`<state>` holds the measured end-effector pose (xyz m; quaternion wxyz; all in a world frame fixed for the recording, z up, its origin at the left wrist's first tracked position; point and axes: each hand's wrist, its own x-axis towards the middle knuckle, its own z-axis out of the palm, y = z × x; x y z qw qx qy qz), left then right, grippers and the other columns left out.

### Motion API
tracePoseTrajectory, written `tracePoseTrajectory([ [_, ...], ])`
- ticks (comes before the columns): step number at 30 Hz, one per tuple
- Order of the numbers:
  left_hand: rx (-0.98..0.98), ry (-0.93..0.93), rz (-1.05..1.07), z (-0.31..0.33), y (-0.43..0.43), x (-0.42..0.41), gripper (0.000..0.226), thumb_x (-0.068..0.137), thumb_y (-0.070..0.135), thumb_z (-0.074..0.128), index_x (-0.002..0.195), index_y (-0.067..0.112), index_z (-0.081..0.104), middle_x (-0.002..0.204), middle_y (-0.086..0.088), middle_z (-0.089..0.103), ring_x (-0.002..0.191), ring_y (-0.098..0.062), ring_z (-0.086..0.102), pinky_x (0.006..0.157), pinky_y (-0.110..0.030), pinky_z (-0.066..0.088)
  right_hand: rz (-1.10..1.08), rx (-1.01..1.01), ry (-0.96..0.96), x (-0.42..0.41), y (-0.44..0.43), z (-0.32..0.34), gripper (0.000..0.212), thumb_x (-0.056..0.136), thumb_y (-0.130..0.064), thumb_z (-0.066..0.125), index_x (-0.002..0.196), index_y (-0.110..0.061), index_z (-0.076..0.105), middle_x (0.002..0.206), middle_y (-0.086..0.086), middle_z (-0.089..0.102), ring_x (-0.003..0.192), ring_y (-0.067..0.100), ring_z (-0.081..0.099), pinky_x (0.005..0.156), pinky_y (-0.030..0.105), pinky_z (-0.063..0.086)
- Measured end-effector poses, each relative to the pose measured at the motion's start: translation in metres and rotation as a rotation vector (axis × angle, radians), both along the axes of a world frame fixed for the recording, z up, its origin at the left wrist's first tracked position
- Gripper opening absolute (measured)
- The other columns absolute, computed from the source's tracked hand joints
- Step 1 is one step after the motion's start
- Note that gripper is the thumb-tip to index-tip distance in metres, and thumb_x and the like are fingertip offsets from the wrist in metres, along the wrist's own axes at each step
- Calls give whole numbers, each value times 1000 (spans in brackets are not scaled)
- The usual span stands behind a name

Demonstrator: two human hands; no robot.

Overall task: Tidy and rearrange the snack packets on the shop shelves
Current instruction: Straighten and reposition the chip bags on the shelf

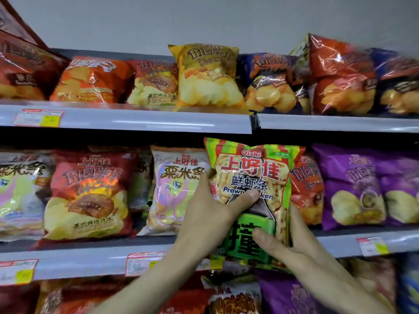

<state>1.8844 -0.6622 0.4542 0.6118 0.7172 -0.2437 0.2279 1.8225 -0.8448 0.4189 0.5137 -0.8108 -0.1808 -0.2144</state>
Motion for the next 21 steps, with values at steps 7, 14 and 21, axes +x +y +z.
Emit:
tracePoseTrajectory([
  [7, 79, -274, 200, -1, -3, 12, 64, 89, 60, 72, 145, 47, 45, 132, 15, 61, 117, -2, 60, 98, -27, 50, -274, 89, -47, 17, -35, 11, 132, 43, -90, 78, 156, -44, 27, 144, -27, 53, 137, 8, 49, 117, 41, 39],
  [14, 377, -254, 665, -6, 60, 44, 103, 72, 77, 76, 157, 39, 30, 160, -8, 25, 145, -38, 29, 111, -59, 38, -304, 28, -93, 43, -40, 18, 96, 61, -70, 83, 143, -46, 39, 121, -41, 54, 115, -7, 54, 99, 34, 41],
  [21, 328, -149, 628, -9, 74, 50, 92, 77, 70, 75, 151, 46, 25, 160, 7, 15, 93, -33, 66, 80, -44, 55, -260, -67, -100, 71, -21, 35, 68, 83, -53, 80, 137, -47, 38, 116, -45, 47, 123, 3, 52, 102, 33, 38],
])
